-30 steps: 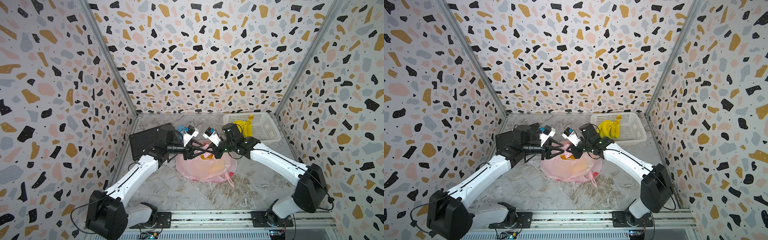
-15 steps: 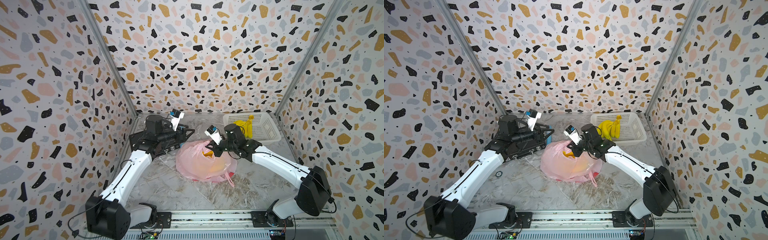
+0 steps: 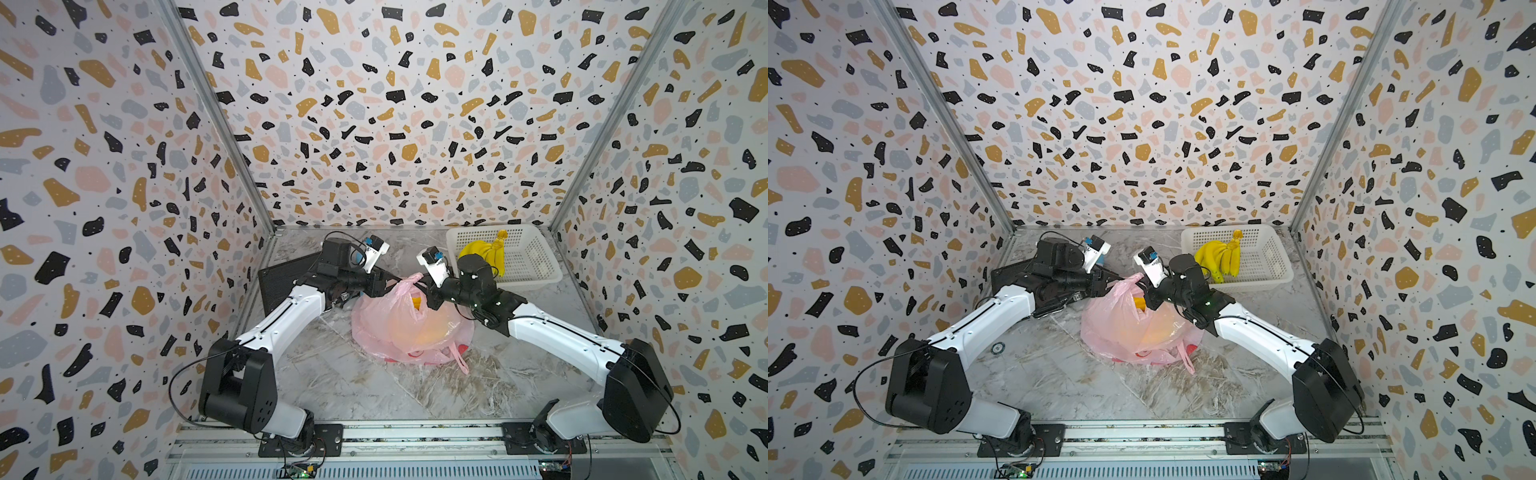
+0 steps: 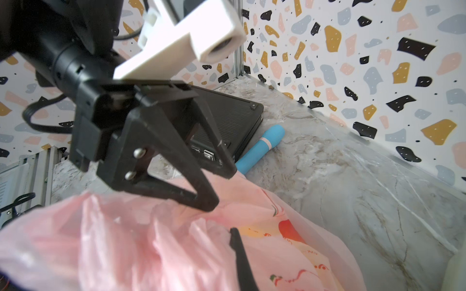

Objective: Place the banana into a plastic bag & tie a knot
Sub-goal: Cross the plastic bag with the plastic bag.

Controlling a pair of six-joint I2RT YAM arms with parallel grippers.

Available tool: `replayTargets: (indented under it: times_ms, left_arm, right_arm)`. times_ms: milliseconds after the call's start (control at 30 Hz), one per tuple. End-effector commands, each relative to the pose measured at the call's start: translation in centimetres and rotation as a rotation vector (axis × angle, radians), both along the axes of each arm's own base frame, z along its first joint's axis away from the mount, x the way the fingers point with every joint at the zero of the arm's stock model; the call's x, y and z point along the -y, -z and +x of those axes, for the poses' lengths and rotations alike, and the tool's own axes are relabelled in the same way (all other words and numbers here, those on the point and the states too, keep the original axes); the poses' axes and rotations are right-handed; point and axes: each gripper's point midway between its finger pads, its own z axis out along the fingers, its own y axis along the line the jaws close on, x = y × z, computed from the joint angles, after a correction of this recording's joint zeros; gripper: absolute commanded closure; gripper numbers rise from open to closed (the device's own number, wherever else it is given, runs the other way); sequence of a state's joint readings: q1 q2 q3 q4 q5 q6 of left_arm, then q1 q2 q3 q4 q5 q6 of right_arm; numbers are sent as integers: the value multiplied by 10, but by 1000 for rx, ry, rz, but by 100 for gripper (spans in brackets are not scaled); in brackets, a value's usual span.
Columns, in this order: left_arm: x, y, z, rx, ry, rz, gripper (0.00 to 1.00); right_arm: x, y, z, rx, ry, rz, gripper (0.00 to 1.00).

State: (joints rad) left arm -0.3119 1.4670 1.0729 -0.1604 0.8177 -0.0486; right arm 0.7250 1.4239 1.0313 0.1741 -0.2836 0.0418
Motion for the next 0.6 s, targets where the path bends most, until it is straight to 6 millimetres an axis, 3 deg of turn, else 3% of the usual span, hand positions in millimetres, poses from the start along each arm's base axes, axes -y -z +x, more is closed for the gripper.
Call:
replayTargets:
  times_ms: [0, 200, 567]
  left_arm:
    - [6, -6, -12, 35, 50, -30, 51]
    - [6, -10, -16, 52, 53, -51, 45]
    - [5, -37, -28, 143, 69, -91, 36]
  right_arm:
    - [4, -40, 2, 88, 37, 101, 100]
    - [0, -40, 0, 72, 21, 128, 100]
    - [-15, -53, 0, 51, -35, 212, 100]
